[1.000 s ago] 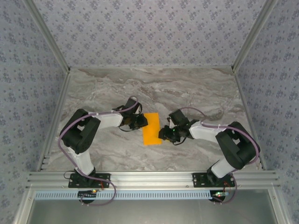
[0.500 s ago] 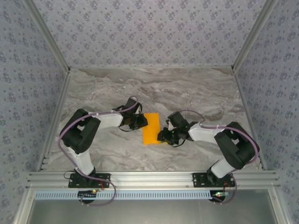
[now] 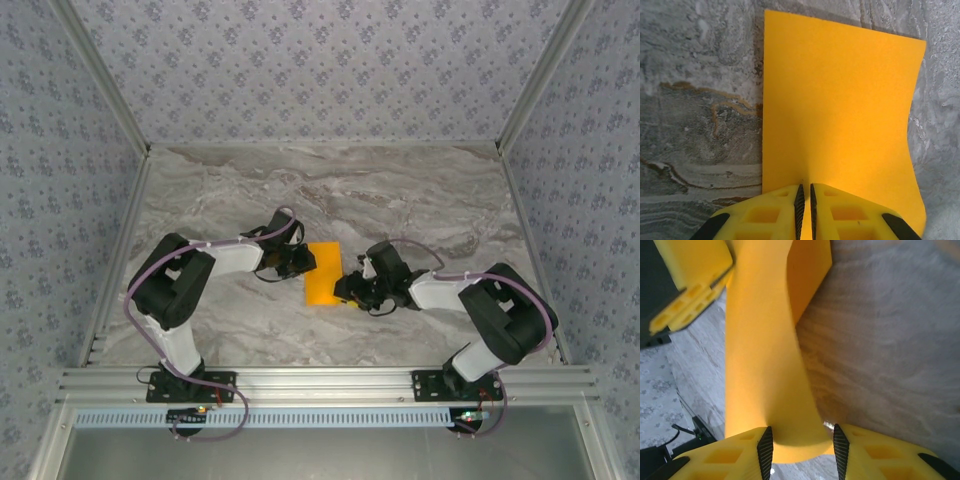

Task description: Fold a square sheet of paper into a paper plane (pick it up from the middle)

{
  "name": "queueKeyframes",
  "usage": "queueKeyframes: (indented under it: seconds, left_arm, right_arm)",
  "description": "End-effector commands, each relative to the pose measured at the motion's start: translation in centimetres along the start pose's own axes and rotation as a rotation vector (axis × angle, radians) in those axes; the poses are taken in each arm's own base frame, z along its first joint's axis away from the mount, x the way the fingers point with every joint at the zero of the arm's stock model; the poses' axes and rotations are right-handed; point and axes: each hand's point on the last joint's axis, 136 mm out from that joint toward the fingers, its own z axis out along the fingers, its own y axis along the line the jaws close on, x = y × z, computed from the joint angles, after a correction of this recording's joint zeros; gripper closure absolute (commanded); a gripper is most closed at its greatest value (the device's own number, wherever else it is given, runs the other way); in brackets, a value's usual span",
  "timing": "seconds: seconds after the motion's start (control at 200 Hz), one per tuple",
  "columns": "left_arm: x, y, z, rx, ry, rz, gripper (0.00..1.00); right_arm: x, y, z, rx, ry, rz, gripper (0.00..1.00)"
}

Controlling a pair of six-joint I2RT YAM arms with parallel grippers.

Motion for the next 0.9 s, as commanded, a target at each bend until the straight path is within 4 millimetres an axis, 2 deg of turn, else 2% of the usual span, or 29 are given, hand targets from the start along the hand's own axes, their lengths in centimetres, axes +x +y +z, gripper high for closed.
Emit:
queueKeyframes:
  seconds: [0.0,0.14,0.23,0.46,0.63,0.894]
  left_arm:
    - [2.1,4.1,1.2,-0.143,0.054,-0.036,0.83]
    - [2.1,4.3,1.2,-0.148,0.053,-0.041,0.83]
    - [2.1,4.3,1.2,-0.147,0.052,-0.043,0.84]
    - [2.0,4.3,1.2,-0.147,0.049,-0.044,0.84]
    - [2.0,4.2,1.2,-0.145,0.052,-0.043,0.84]
    - [2.1,4.3,1.2,-0.146,0.053,-0.041,0.84]
  right_arm:
    - [-1.5,1.2,-0.6,-0.067,-0.053,-0.025,0.57]
    - [-2.3,1.5,-0.7,-0.084,-0.06,-0.031,0.57]
    - [-2.1,1.6,-0.6,-0.098,-0.046,-0.031,0.57]
    - [0.2,0.6,-0.1,-0.052,0.035,0.036,0.61]
    - [1.2,-0.2,-0.1,-0.026,0.045,0.117,0.69]
    - [1.1,-0.9,-1.0,0.044,0.01,0.153,0.81]
